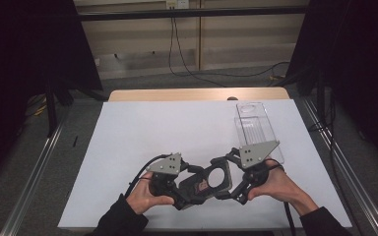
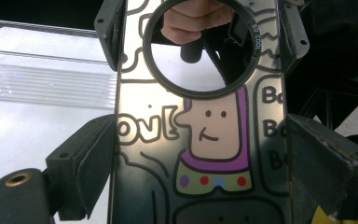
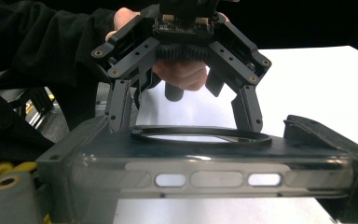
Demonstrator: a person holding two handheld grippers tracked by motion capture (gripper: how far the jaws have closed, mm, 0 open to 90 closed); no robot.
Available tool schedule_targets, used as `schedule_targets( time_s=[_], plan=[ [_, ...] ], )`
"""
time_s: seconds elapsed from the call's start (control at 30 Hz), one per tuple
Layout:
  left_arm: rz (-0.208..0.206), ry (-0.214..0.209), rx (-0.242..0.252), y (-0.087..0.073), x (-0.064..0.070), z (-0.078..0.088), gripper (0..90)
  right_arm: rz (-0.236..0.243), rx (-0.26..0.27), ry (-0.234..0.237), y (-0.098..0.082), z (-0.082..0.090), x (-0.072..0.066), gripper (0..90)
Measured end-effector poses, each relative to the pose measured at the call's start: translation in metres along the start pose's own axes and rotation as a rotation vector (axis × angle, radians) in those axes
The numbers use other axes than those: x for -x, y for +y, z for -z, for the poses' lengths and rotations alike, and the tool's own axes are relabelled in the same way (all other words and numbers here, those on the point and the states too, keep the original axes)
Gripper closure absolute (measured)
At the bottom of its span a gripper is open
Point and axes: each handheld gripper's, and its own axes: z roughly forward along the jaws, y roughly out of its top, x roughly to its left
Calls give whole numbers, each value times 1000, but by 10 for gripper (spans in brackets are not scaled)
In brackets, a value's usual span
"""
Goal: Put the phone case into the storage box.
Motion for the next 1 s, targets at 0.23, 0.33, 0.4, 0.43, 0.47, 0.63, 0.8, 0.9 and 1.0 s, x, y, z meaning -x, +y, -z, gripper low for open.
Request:
schedule_targets(
  time_s=[0.23, 0.33, 0.4, 0.43, 0.47, 0.63, 0.8, 0.9, 1.0],
  plan=[
    [-3, -11, -14, -1, 0, -3, 122, -3, -15, 30, -1, 0, 0, 108],
    [-9, -10, -15, -2, 0, -4, 121, -7, -26, 30, -1, 1, 0, 112],
    [-13, -9, -17, -2, 0, -4, 121, -6, -29, 29, -1, 1, 0, 114],
    [-10, -8, -10, -2, 0, -4, 120, -6, -31, 30, -1, 1, 0, 115],
    [-9, -6, -8, -2, 0, -4, 119, -7, -30, 28, -1, 1, 1, 115],
    [-17, 36, 11, -2, 1, -2, 104, 2, -22, 5, 1, 1, 0, 118],
    [10, 66, 32, -2, -1, -1, 35, -8, -39, 3, 1, 0, 1, 118],
    [16, 69, 35, -1, -1, 0, 32, -20, -43, -8, 1, -1, 2, 118],
    [20, 102, 33, -2, 0, 1, 31, -30, -38, -17, 1, 1, 3, 119]
  ],
)
